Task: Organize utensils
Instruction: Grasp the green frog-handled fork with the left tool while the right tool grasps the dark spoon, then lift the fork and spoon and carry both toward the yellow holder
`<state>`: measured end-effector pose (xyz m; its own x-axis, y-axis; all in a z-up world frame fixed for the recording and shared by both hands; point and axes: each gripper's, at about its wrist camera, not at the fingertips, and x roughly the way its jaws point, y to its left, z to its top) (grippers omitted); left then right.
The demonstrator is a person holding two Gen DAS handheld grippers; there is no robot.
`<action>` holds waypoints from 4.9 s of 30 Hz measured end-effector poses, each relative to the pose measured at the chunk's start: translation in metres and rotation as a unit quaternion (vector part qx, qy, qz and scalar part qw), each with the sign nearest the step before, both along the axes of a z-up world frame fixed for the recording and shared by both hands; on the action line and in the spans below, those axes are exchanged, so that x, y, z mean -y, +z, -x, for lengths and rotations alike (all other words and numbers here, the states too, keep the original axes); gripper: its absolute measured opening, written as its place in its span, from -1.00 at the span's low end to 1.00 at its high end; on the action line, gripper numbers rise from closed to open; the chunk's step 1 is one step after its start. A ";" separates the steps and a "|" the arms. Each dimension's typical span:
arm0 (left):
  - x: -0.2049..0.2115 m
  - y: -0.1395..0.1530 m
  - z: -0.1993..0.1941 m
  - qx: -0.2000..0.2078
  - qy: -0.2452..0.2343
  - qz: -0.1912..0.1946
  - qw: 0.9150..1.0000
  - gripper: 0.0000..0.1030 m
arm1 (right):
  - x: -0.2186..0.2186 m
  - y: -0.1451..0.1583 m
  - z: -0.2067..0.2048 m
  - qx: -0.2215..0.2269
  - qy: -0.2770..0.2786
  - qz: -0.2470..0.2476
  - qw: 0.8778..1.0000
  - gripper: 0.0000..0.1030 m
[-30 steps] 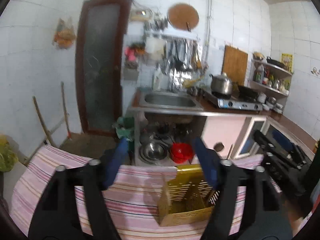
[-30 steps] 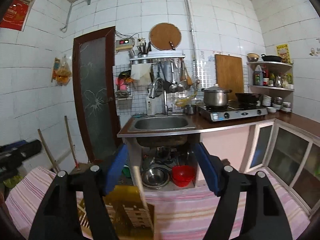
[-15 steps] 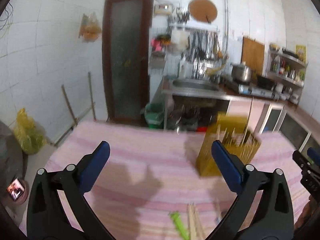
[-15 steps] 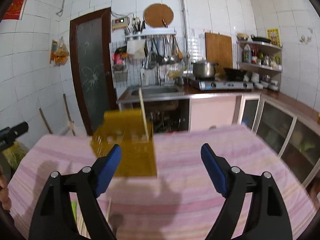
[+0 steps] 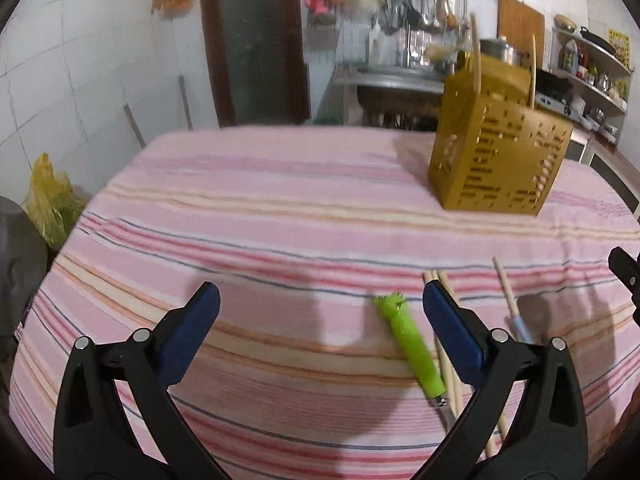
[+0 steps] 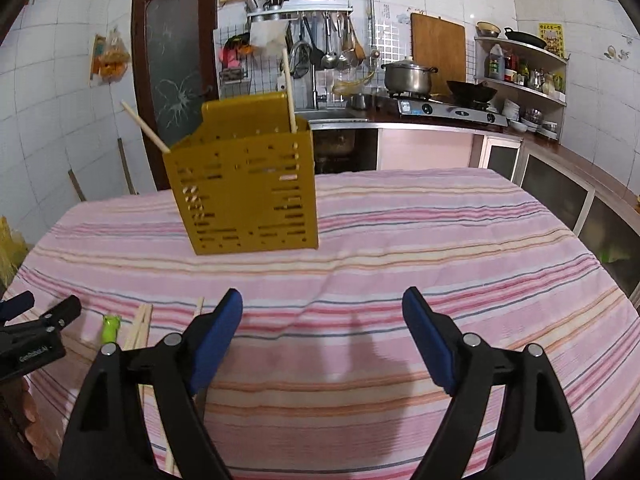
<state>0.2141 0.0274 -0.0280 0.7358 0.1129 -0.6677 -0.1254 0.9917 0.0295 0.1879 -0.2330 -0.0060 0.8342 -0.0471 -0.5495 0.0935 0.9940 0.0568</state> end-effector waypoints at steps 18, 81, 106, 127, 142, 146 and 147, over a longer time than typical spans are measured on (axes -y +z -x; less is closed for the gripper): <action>0.023 -0.034 -0.021 -0.084 -0.015 0.015 0.996 0.80 | -0.018 -0.026 -0.013 -0.058 0.001 0.014 0.998 0.57; 0.031 -0.018 -0.026 -0.078 -0.109 -0.010 0.991 -0.60 | -0.054 -0.036 -0.049 -0.147 0.039 -0.025 0.988 -0.31; 0.044 0.057 0.036 0.048 -0.117 -0.037 0.991 -0.64 | -0.016 0.036 0.012 0.019 0.024 -0.007 0.999 -0.31; 0.032 0.084 0.096 0.142 -0.100 -0.020 0.985 -0.66 | -0.005 0.062 0.065 0.142 0.008 0.017 0.990 -0.31; 0.024 0.096 0.108 0.167 -0.090 -0.005 0.982 -0.66 | -0.005 0.065 0.077 0.166 0.008 0.022 0.986 -0.31; 0.022 0.099 0.106 0.172 -0.086 -0.005 0.981 -0.66 | -0.005 0.065 0.078 0.163 0.006 0.024 0.986 -0.31; 0.022 0.100 0.105 0.172 -0.085 -0.004 0.981 -0.66 | -0.007 0.065 0.077 0.162 0.006 0.025 0.986 -0.31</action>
<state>0.1092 0.0049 0.0715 0.9259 -0.0265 -0.3768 0.0377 0.9990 0.0224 0.1108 -0.2262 0.0590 0.9664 -0.0557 -0.2508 0.0661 0.9973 0.0331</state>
